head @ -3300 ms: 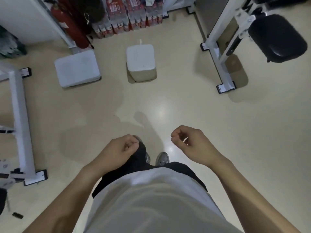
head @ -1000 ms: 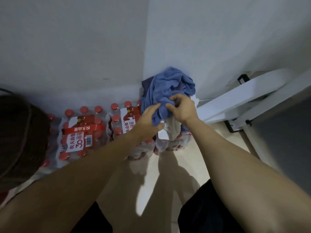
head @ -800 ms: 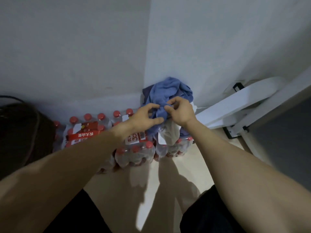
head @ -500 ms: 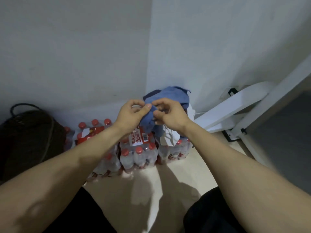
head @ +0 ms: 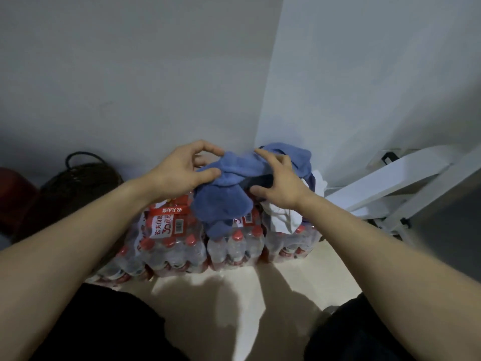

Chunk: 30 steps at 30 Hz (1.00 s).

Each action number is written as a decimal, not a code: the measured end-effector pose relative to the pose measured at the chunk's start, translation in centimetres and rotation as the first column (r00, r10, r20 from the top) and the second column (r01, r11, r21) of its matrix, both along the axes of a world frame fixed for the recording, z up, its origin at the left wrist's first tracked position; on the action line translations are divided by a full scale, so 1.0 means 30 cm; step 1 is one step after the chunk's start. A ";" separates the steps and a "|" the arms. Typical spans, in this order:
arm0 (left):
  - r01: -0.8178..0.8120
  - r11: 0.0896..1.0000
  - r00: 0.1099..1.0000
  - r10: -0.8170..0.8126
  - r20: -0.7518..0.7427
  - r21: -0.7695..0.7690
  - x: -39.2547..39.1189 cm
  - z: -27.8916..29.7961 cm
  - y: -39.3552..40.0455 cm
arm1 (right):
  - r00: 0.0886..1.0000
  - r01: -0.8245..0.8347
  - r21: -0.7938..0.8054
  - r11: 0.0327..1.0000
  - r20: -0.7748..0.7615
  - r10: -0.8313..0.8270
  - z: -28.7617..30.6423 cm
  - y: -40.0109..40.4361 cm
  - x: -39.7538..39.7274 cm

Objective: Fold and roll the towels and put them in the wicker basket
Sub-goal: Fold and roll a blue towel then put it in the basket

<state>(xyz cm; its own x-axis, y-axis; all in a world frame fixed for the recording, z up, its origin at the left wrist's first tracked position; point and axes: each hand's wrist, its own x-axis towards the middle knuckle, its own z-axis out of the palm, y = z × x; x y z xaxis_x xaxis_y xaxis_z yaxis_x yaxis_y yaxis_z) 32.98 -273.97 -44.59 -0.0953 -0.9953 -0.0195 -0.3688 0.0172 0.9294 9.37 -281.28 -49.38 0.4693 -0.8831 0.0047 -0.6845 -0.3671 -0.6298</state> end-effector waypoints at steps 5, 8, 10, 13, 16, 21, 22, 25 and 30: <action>-0.043 0.998 0.997 0.045 0.057 -0.045 0.017 -0.009 -0.035 | 0.955 -0.100 -0.024 0.995 -0.283 0.089 0.031 -0.086 0.011; -0.067 0.995 0.978 0.079 0.192 -0.068 0.038 -0.042 -0.053 | 0.985 -0.043 -0.067 0.997 -0.172 0.031 0.085 -0.120 0.007; -0.089 0.993 0.966 0.106 0.235 -0.083 0.052 -0.066 -0.065 | 0.999 0.007 -0.097 0.995 -0.050 -0.012 0.109 -0.099 0.001; -0.092 0.990 0.951 0.118 0.286 -0.104 0.060 -0.088 -0.087 | 0.983 0.028 -0.024 0.999 0.180 -0.024 0.125 -0.031 -0.006; -0.123 0.989 0.934 0.145 0.327 -0.087 0.068 -0.108 -0.105 | 0.961 -0.027 0.020 0.999 0.274 0.021 0.153 0.012 -0.005; -0.202 0.979 0.906 0.197 0.374 -0.026 0.110 -0.124 -0.110 | 0.929 -0.071 0.188 0.980 0.369 -0.003 0.175 0.032 0.028; -0.223 0.975 0.914 0.217 0.344 -0.022 0.115 -0.124 -0.110 | 0.904 -0.042 0.246 0.968 0.421 -0.068 0.158 0.035 0.046; -0.280 0.959 0.936 0.281 0.212 -0.033 0.102 -0.111 -0.101 | 0.889 0.059 0.371 0.927 0.402 -0.218 0.077 0.046 0.113; -0.154 0.988 0.988 0.154 0.033 -0.001 0.042 -0.096 -0.064 | 0.937 0.001 0.527 0.850 0.297 -0.186 -0.034 0.076 0.212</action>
